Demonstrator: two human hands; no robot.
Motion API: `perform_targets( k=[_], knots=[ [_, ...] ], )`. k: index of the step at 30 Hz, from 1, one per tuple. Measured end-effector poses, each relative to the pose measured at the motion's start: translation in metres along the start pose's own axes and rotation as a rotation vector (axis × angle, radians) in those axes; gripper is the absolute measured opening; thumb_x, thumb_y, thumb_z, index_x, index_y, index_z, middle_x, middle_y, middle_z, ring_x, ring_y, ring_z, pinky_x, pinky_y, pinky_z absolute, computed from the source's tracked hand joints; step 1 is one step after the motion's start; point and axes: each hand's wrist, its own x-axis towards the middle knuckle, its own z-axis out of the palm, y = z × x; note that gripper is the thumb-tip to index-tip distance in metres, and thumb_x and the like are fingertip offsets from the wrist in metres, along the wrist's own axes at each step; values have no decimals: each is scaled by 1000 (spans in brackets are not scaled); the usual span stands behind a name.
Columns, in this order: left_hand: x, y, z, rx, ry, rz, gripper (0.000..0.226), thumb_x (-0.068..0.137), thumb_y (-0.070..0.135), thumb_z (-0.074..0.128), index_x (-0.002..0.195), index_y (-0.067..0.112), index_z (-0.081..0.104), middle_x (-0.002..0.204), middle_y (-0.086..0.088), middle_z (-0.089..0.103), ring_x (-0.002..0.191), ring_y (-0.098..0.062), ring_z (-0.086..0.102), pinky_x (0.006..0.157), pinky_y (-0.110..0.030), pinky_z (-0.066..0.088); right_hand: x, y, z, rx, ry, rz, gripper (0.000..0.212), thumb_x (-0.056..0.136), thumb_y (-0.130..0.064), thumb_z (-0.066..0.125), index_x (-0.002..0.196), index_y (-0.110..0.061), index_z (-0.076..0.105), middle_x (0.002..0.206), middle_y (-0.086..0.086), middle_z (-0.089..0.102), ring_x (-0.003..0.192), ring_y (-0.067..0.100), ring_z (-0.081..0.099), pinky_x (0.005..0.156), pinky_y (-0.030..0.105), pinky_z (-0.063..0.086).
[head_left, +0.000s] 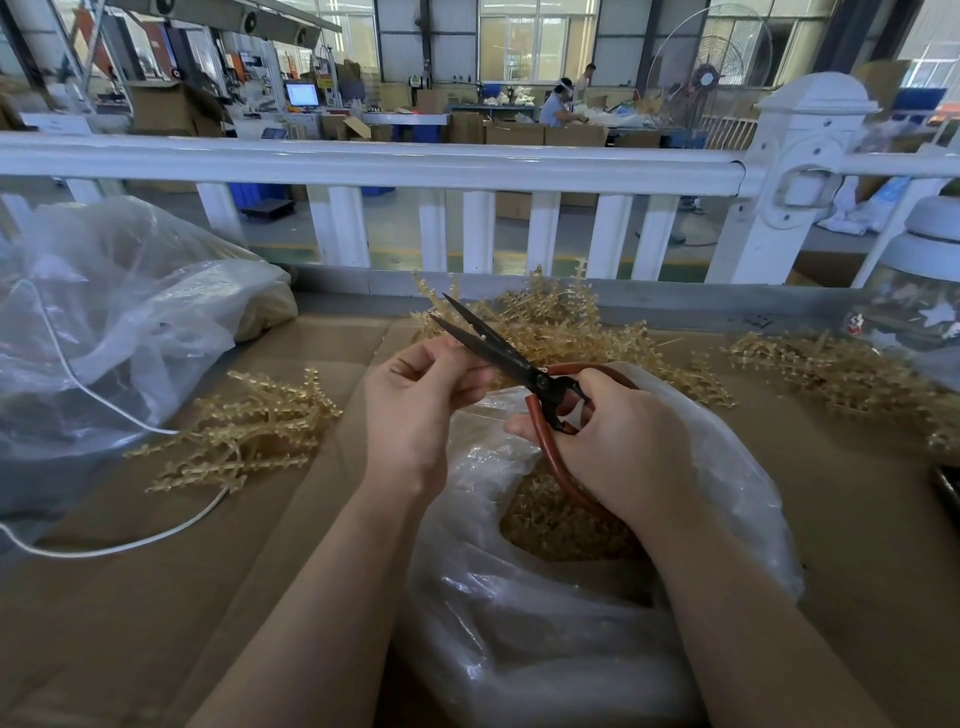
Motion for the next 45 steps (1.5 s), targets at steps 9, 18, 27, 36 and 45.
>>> perform_targets(
  k=[9, 18, 27, 36, 45],
  knots=[
    [-2, 0, 1, 8, -42, -12, 18, 88, 2, 66, 74, 12, 74, 71, -6, 73, 64, -11, 67, 63, -21, 53, -1, 3, 1, 12, 40, -33, 65, 69, -91, 40, 82, -32, 61, 63, -26, 46, 58, -9, 46, 50, 9, 32],
    [-1, -1, -2, -9, -74, 29, 13, 89, 5, 67, 77, 9, 71, 68, -6, 70, 64, -12, 66, 64, -21, 53, -1, 4, 1, 34, 33, -42, 55, 68, -93, 41, 82, -42, 53, 62, -28, 45, 57, -11, 47, 47, 8, 27],
    [-1, -1, 0, -15, -69, 34, 12, 89, 4, 66, 78, 7, 70, 67, -6, 70, 63, -11, 66, 63, -20, 54, -1, 6, 2, 55, 42, -47, 61, 68, -92, 41, 73, -33, 54, 61, -22, 49, 55, -4, 50, 48, 10, 30],
    [-2, -1, 1, -32, -41, 28, 6, 88, 2, 66, 84, 1, 70, 69, -7, 71, 62, -11, 66, 62, -20, 54, -1, 8, 5, 73, 11, -55, 69, 69, -89, 45, 81, -24, 66, 68, -19, 60, 61, -1, 56, 53, 14, 46],
    [-1, -3, 0, -12, -29, 50, 4, 88, 1, 67, 87, -2, 69, 67, -7, 71, 61, -12, 66, 62, -21, 53, -1, 7, 4, 64, 24, -45, 64, 69, -88, 49, 76, -25, 63, 65, -19, 59, 59, -4, 54, 51, 10, 39]
  ],
)
